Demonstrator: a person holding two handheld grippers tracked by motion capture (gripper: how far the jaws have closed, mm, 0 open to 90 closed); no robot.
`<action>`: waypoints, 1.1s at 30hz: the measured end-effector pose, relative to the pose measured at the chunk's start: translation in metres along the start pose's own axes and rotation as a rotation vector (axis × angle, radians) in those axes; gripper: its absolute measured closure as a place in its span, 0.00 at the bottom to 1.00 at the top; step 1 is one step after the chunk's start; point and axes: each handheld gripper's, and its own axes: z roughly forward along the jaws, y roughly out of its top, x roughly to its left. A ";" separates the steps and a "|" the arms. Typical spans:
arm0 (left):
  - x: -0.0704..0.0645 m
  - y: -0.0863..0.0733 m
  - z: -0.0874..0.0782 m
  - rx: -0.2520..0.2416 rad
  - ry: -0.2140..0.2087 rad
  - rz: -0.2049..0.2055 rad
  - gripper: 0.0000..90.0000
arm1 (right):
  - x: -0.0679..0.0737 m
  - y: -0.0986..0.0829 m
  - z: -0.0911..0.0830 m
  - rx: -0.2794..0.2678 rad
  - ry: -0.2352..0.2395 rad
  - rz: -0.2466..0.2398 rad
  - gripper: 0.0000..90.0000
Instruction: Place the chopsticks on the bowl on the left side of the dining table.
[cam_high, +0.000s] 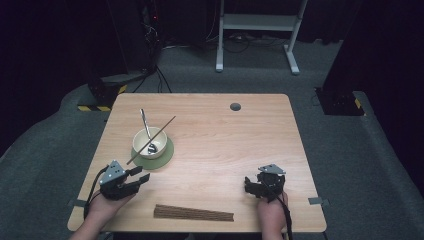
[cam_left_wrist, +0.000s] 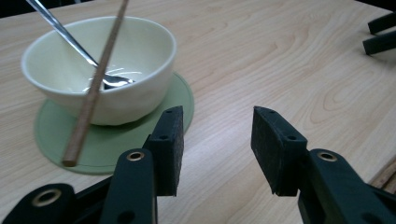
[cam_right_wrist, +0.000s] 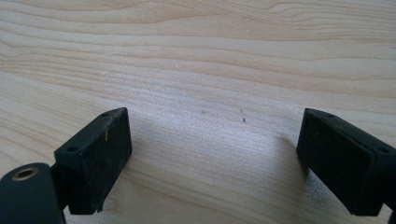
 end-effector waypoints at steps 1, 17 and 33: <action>-0.001 -0.001 0.002 0.012 -0.003 0.008 0.62 | 0.000 0.000 0.000 0.000 0.000 0.000 0.11; -0.029 -0.012 0.029 0.146 -0.160 0.102 0.57 | 0.001 0.000 0.000 -0.001 -0.002 0.002 0.11; -0.051 -0.014 0.039 0.205 -0.261 0.197 0.51 | 0.001 0.000 0.000 -0.001 0.001 -0.001 0.11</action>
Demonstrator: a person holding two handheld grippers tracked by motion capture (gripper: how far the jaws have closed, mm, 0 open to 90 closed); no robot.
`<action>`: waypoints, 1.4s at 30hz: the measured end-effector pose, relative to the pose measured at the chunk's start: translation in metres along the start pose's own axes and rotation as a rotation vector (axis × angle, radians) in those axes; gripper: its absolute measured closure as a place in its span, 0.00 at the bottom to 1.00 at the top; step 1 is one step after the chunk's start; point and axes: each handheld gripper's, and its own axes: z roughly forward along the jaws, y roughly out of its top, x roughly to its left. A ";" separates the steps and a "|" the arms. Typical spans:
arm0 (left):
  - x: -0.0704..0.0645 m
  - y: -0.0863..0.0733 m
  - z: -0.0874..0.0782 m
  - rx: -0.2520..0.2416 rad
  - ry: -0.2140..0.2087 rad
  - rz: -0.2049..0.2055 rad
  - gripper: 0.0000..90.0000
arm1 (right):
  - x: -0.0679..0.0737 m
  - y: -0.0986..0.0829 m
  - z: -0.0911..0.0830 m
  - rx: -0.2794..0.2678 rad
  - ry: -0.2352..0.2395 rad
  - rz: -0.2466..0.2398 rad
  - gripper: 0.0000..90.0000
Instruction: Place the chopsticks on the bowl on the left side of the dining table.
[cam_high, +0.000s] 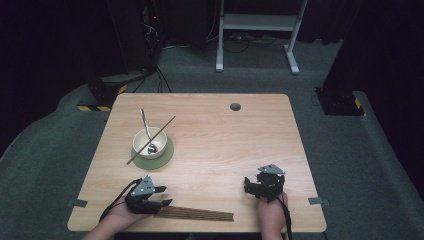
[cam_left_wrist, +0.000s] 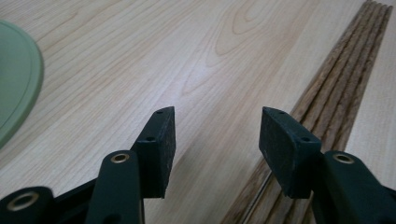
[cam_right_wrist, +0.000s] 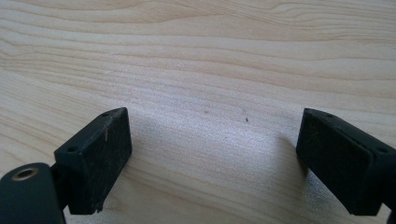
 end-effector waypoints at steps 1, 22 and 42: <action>-0.001 0.000 0.000 0.003 -0.009 0.006 0.51 | 0.000 0.000 0.000 0.000 0.000 0.000 0.11; -0.003 0.001 0.007 0.032 -0.025 0.036 0.54 | 0.000 0.000 0.000 0.000 0.001 -0.002 0.11; -0.005 0.000 0.012 0.040 -0.044 0.048 0.59 | 0.000 0.000 0.000 0.000 0.002 -0.003 0.11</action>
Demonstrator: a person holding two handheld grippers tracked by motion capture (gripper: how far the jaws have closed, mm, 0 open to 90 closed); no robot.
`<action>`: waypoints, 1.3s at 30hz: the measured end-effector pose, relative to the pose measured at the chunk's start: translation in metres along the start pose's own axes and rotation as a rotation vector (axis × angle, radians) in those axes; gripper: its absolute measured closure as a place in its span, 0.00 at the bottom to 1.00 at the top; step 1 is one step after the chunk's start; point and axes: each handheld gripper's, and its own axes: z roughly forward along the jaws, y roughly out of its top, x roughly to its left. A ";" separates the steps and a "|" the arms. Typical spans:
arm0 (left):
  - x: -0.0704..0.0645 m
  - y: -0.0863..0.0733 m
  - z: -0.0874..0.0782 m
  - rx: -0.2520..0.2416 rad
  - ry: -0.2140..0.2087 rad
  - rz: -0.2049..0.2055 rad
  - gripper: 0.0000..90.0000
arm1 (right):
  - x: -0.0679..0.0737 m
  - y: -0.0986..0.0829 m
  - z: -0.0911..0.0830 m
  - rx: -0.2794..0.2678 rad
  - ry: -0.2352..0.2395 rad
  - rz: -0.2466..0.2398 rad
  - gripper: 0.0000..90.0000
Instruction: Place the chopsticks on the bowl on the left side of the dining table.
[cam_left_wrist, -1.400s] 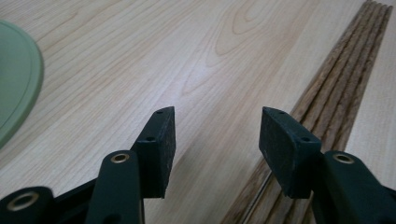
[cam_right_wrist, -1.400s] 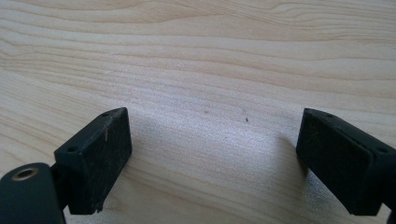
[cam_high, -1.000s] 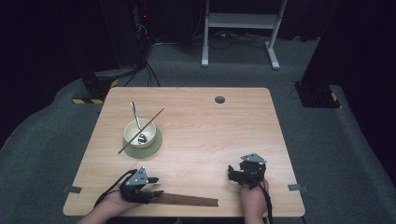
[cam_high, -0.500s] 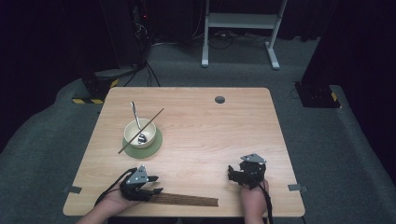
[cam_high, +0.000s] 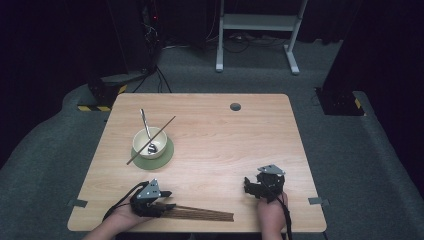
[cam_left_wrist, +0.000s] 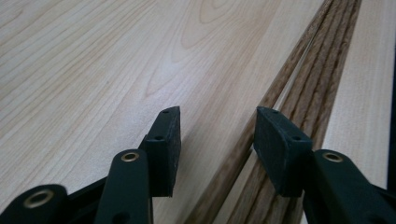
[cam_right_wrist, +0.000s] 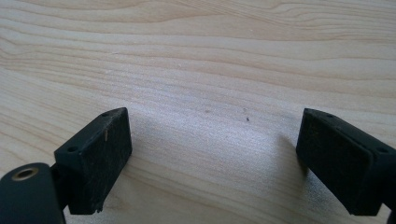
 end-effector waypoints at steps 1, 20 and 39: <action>0.001 0.000 0.000 -0.003 0.002 -0.002 0.60 | 0.000 0.000 0.000 0.000 0.000 0.000 0.11; 0.005 -0.006 -0.001 -0.041 -0.008 0.003 0.93 | 0.000 0.000 0.000 0.000 0.001 0.000 0.11; 0.014 -0.011 -0.004 -0.057 0.086 -0.048 0.89 | 0.000 0.000 0.000 0.001 0.002 0.000 0.11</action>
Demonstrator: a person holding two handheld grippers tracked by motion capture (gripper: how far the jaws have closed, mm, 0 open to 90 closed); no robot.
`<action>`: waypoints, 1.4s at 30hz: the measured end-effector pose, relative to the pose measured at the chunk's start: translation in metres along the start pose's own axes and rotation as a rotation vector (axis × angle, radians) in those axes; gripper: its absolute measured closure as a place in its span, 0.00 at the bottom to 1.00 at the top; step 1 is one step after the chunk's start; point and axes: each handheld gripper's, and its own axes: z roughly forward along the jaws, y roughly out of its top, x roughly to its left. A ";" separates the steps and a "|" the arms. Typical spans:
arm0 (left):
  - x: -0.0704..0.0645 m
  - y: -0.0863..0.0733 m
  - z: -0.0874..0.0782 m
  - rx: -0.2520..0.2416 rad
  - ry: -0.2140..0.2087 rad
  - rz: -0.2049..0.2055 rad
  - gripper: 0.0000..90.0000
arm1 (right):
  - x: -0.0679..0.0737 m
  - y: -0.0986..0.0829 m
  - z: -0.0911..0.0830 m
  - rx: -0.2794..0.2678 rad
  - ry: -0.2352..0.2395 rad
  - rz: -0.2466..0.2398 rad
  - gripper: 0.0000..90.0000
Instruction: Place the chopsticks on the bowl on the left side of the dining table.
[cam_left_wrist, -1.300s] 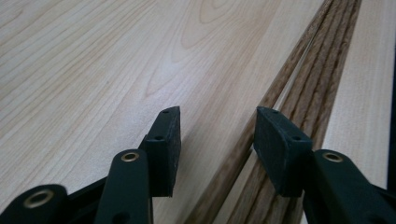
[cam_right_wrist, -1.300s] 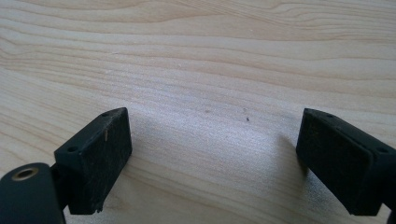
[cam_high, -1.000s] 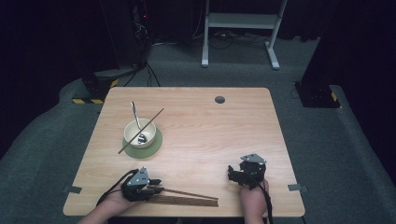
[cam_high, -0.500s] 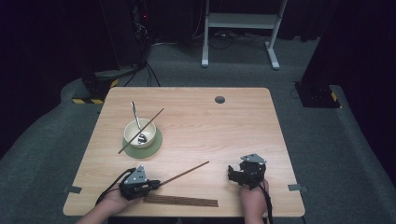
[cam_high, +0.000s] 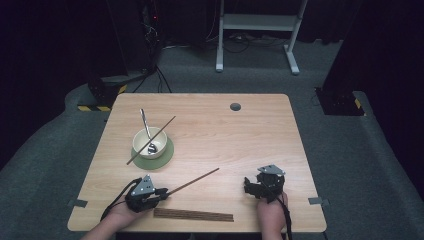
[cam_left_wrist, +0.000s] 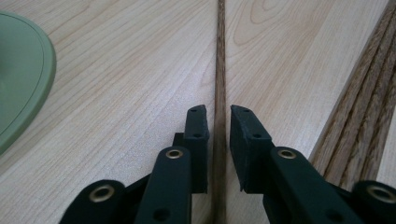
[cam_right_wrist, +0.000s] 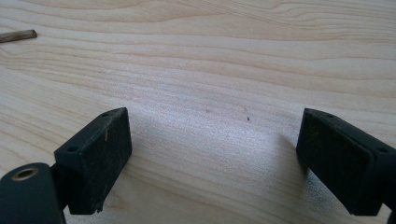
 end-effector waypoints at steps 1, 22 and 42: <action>0.000 0.000 0.000 -0.003 -0.002 0.000 0.91 | 0.000 0.000 0.000 0.000 0.000 0.000 0.11; 0.014 0.008 -0.023 -0.105 0.040 -0.044 0.94 | 0.000 0.000 0.000 0.000 0.002 0.000 0.11; 0.037 0.022 -0.059 -0.268 0.149 -0.090 0.94 | -0.001 0.001 0.001 0.001 0.007 0.000 0.10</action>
